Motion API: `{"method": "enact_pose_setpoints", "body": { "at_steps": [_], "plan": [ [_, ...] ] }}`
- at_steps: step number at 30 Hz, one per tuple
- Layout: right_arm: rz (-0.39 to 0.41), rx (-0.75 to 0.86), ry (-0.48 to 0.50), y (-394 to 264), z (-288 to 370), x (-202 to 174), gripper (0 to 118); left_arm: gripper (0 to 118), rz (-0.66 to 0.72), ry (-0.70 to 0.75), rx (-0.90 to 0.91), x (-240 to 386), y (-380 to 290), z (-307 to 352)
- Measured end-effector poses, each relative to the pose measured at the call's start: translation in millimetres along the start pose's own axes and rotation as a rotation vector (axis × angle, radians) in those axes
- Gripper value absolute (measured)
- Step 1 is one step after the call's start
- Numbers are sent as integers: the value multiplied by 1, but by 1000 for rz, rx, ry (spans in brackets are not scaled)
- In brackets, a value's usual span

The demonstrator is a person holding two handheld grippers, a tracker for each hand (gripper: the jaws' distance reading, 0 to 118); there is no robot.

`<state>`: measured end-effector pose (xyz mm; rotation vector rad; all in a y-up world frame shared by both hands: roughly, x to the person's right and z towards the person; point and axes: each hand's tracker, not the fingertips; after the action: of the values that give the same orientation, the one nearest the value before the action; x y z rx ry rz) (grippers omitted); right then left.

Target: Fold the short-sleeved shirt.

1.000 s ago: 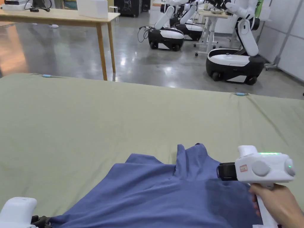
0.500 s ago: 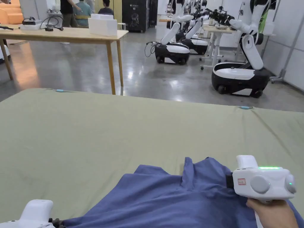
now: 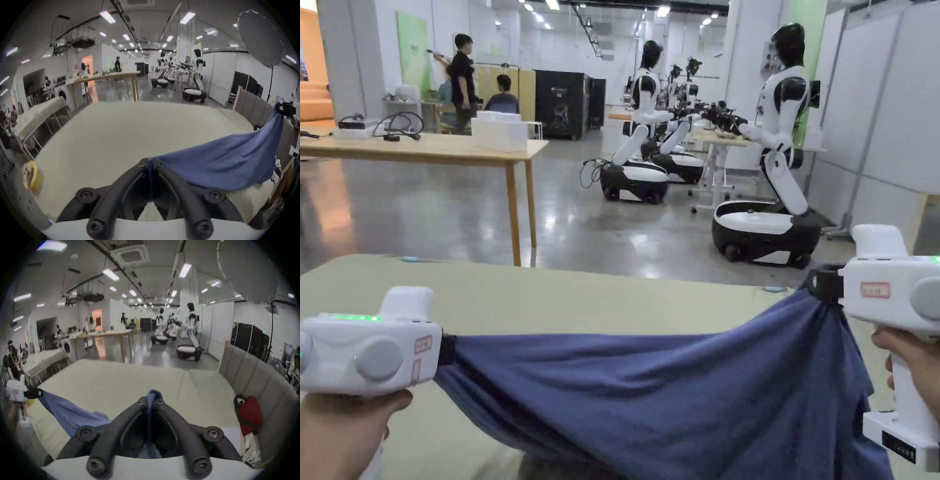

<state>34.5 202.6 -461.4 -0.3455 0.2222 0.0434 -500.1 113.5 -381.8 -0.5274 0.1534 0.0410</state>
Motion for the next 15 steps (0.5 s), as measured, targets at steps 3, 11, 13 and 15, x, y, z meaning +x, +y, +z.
{"method": "enact_pose_setpoints", "body": {
  "at_steps": [3,11,13,15],
  "plan": [
    [-2,69,-11,53,19,7,7,2,-17,17,69,4,61,6],
    [16,215,-36,183,33,25,7,2,-85,108,241,20,215,23],
    [19,249,-43,204,35,24,7,2,-75,106,270,21,243,31],
    [8,277,-45,221,35,28,7,2,-88,107,321,23,266,40]
  ]
}}
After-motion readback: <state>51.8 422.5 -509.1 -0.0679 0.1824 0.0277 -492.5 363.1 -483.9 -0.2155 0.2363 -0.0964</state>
